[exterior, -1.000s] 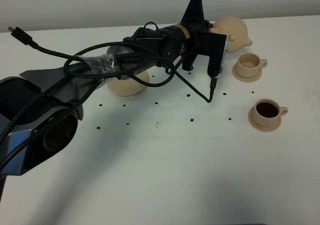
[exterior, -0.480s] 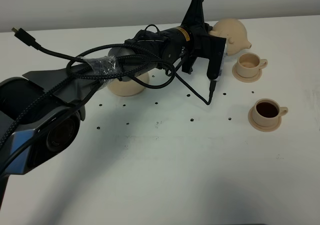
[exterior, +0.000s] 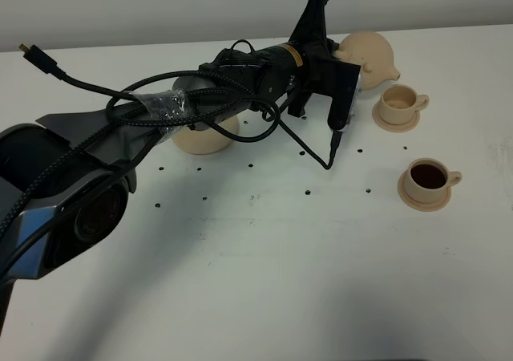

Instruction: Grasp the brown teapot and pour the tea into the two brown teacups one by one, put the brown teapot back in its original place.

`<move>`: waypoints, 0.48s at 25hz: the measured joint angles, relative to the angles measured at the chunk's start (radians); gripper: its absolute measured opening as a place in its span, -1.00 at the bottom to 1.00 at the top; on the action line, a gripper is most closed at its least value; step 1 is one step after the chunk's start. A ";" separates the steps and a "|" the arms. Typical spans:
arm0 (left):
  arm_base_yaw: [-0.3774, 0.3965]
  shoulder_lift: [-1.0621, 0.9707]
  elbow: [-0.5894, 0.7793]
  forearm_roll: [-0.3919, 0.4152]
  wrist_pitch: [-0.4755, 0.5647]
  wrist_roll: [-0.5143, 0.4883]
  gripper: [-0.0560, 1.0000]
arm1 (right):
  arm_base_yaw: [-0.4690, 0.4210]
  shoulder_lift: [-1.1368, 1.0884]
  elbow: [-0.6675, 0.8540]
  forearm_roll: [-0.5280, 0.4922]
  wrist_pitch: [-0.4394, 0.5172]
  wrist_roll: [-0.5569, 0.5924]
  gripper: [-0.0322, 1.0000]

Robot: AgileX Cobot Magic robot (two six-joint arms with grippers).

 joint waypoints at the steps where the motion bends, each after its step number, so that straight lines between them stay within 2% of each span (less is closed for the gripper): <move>1: 0.000 0.000 0.000 0.000 0.000 0.011 -0.65 | 0.000 0.000 0.000 0.000 0.000 0.000 -0.12; 12: -0.001 0.000 0.000 0.000 -0.024 0.114 -0.65 | 0.000 0.000 0.000 0.000 0.000 0.000 -0.12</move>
